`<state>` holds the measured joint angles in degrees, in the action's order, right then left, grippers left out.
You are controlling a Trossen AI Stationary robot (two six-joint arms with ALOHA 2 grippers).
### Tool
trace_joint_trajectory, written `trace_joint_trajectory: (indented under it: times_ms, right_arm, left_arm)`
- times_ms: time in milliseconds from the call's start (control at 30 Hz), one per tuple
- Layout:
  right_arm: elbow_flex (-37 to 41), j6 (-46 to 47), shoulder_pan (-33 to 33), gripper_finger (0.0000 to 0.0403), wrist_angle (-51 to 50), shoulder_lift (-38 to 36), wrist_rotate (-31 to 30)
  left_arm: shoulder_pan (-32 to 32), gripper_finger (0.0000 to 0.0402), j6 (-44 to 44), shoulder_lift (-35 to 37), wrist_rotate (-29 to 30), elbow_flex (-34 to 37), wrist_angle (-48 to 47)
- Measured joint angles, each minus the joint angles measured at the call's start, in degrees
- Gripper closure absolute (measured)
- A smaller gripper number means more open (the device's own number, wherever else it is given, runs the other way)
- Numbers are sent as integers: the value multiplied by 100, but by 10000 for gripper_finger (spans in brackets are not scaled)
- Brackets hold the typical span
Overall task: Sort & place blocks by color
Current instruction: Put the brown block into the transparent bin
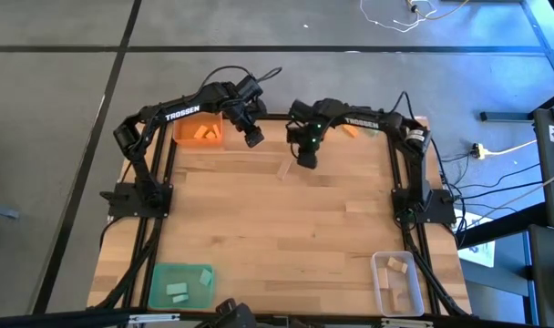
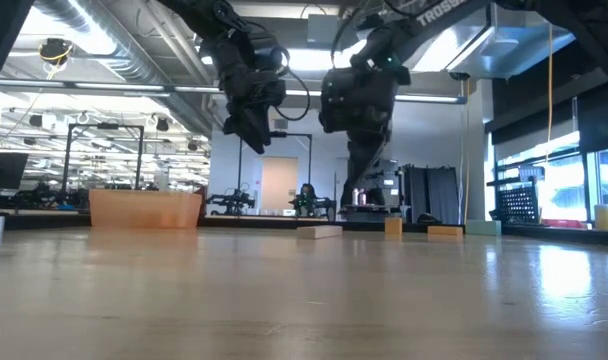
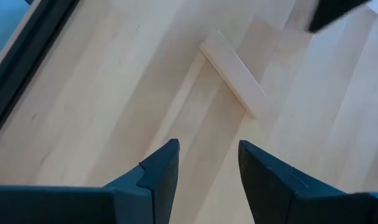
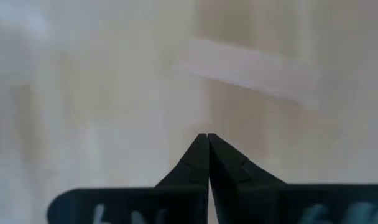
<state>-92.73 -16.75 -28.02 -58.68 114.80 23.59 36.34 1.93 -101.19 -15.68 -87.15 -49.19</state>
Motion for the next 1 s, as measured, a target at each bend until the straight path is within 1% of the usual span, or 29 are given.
trace_joint_trajectory:
  times_ms: [233, 367, 500, 767, 867, 1000]
  right_arm:
    - [-76, 99, 122, 387, -643, -2, -21]
    - [-76, -313, 123, 388, -1442, -17, -14]
    - [-76, -596, 148, 399, -1959, -213, -11]
    - [-76, -599, 280, 396, -2041, -1075, 26]
    - [-76, -607, 338, 396, -1973, -1161, 58]
    - [-76, -618, 384, 395, -1948, -1098, 48]
  left_arm:
    - [0, 245, 2, 0, 4, -2, -204]
    - [-39, 245, -158, 0, -167, -2, -501]
    - [-266, 245, -182, 0, -92, -2, -627]
    - [-831, 245, -602, 0, 555, -2, -609]
    - [-944, 245, -838, 0, 696, -2, -611]
    - [-973, 245, -1059, 0, 723, -2, -640]
